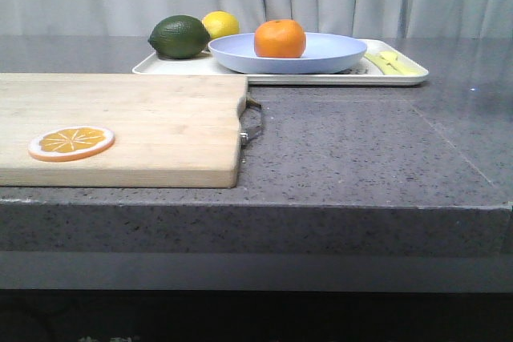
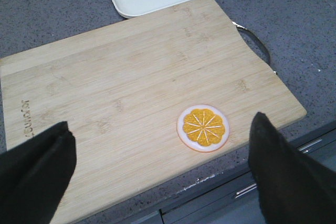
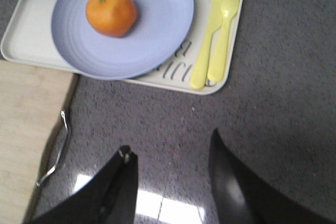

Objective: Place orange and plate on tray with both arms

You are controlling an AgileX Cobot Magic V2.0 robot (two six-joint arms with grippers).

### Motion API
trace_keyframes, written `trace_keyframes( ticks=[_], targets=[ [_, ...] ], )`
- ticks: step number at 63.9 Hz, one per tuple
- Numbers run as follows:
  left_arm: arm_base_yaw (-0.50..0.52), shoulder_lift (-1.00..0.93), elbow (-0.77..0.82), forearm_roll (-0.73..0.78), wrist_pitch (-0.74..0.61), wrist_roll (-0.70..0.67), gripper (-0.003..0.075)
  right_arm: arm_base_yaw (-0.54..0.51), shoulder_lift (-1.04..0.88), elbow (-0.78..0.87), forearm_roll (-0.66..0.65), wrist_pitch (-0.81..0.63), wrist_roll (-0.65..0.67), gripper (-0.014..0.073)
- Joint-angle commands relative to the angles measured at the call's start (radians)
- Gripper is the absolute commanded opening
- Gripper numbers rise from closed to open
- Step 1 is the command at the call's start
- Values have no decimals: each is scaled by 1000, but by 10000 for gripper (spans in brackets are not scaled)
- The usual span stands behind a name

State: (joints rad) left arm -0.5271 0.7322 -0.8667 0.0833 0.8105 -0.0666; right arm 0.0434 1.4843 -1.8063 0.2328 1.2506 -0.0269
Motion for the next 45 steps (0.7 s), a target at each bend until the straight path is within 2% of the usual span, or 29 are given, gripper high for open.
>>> trace_keyframes(
  ticks=[1, 10, 22, 37, 45],
  targets=[
    [2, -3, -24, -8, -58, -9, 642, 0, -153, 127, -18, -124, -50, 350],
    [2, -3, -24, -8, -58, -9, 642, 0, -350, 388, -26, -242, -132, 350],
    [2, -3, -24, -8, -58, -9, 642, 0, -599, 693, -26, -312, -193, 350],
    [2, -3, -24, -8, -58, -9, 642, 0, -840, 948, -25, -367, -191, 350],
    [2, -3, -24, -8, -58, -9, 642, 0, -915, 1014, -25, -379, -191, 350]
  ],
)
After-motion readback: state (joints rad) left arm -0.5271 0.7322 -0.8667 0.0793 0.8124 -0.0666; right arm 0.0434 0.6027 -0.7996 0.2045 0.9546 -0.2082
